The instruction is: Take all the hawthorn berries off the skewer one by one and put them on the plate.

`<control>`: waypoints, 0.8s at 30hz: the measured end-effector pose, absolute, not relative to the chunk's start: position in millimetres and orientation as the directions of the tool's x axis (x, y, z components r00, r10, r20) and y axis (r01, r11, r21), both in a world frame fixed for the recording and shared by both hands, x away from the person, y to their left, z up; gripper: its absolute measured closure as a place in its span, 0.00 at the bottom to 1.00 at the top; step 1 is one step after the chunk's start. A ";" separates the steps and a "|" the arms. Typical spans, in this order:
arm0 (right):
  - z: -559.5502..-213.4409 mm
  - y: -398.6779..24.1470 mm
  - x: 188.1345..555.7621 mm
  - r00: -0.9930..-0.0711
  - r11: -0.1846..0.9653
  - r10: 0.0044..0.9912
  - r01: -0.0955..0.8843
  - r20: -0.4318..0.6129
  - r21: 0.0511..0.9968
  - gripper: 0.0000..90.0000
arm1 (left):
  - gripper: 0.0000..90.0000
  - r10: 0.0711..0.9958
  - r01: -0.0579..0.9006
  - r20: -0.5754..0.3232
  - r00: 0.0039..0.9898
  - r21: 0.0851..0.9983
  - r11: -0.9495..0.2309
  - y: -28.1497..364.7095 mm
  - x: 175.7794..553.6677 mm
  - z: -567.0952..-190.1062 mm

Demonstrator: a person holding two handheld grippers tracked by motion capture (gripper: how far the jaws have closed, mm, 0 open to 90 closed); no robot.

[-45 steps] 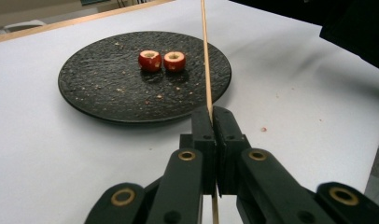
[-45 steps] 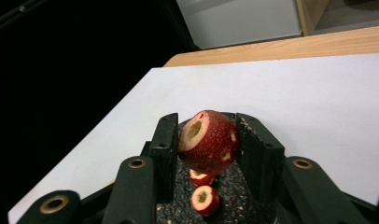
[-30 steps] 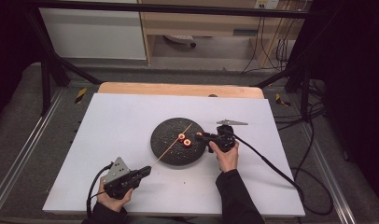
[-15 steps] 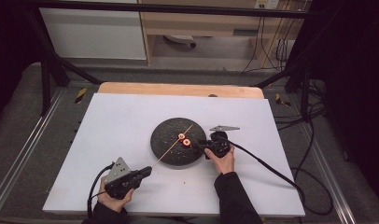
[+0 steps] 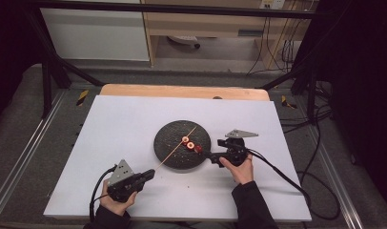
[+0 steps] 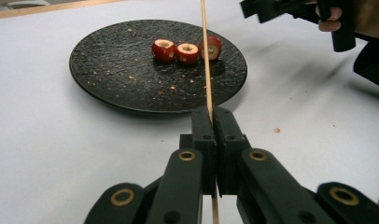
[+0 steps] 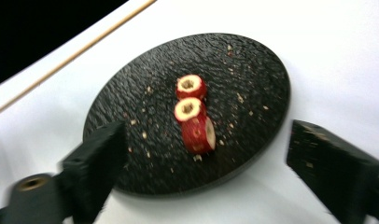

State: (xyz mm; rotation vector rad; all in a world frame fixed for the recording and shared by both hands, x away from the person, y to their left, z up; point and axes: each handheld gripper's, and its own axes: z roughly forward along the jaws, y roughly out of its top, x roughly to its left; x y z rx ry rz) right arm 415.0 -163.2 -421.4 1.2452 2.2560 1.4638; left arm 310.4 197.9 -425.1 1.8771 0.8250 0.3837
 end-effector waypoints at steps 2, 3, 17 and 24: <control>-423.1 -168.1 410.9 -0.633 0.183 0.732 0.539 0.252 0.822 0.10 | 0.98 0.693 0.375 -0.099 0.714 0.890 -0.259 197.3 311.2 -425.1; -424.1 -170.5 409.4 -0.633 0.193 0.736 0.537 0.240 0.821 0.08 | 0.98 0.694 0.377 -0.099 0.713 0.889 -0.260 197.0 311.4 -425.1; -442.1 -207.3 385.8 -0.634 0.240 0.747 0.540 0.202 0.807 0.01 | 0.98 0.715 0.418 -0.116 0.690 0.870 -0.263 187.9 328.3 -419.5; -446.3 -224.5 374.7 -0.641 0.263 0.748 0.525 0.174 0.809 0.01 | 0.98 0.727 0.437 -0.117 0.676 0.859 -0.268 180.1 346.4 -415.4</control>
